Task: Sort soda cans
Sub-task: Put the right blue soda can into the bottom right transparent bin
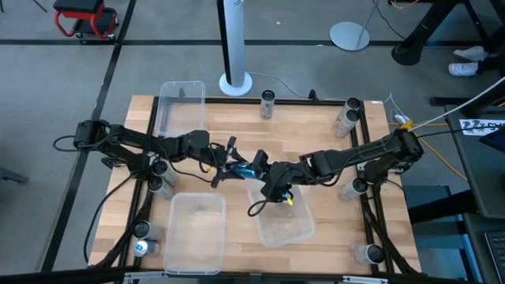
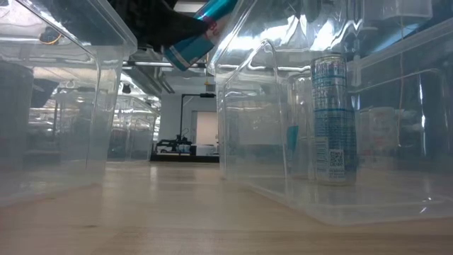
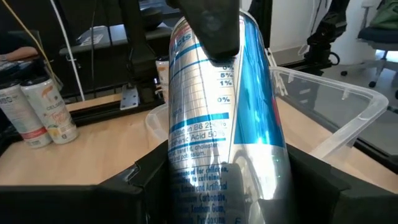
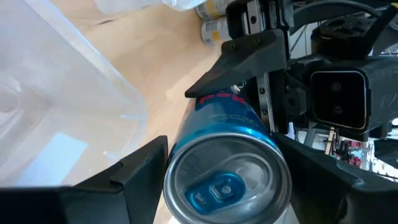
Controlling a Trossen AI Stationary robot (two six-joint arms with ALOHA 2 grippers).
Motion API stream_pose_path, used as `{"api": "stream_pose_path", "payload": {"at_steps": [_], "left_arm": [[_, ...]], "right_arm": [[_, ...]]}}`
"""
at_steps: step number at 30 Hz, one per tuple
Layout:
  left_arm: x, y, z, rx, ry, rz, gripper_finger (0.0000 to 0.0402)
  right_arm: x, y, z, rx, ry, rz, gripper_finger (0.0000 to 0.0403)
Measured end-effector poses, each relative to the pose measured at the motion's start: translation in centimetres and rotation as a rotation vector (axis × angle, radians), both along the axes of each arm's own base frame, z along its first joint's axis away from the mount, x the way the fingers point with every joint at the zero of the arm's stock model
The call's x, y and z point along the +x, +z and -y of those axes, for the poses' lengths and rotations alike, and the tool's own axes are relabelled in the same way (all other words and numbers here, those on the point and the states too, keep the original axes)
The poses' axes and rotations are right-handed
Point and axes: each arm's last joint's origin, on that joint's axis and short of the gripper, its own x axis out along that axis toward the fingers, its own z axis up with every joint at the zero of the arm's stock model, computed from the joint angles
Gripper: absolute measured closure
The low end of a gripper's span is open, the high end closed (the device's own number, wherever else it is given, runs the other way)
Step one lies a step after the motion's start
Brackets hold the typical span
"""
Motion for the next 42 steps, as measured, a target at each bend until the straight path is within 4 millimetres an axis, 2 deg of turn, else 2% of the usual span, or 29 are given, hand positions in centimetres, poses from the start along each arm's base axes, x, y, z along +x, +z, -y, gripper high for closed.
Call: {"api": "stream_pose_path", "payload": {"at_steps": [5,12,16,19,27,32,35,42], "left_arm": [[0.0,0.1,0.1,0.002,-0.017,0.006,0.0181],[0.0,0.2,0.1,0.002,-0.010,0.017,0.0181],[0.0,0.2,0.0,0.003,-0.007,0.021,0.0181],[0.0,0.3,0.0,0.004,-0.003,0.022,0.0181],[0.0,0.2,0.0,0.004,-0.001,0.016,0.0180],[0.0,0.2,0.0,0.001,-0.001,0.017,0.0136],[-0.2,0.9,0.0,0.002,0.015,0.041,0.0112],[-2.4,2.4,-0.1,0.019,0.086,-0.019,0.0098]], "right_arm": [[0.2,0.1,-0.1,0.070,0.030,0.018,0.0109],[0.3,-0.2,0.1,0.054,0.015,0.012,0.0063],[0.4,-0.1,0.2,0.048,0.009,0.015,0.0058],[0.4,-0.1,0.2,0.039,0.000,0.020,0.0075],[0.4,0.0,0.1,0.015,0.010,0.025,0.0172],[0.4,0.0,0.1,0.010,0.014,0.024,0.0173],[-0.2,-0.2,0.2,-0.002,0.014,-0.055,0.0172],[-1.7,3.5,-1.3,0.015,-0.026,-0.088,0.0169]]}}
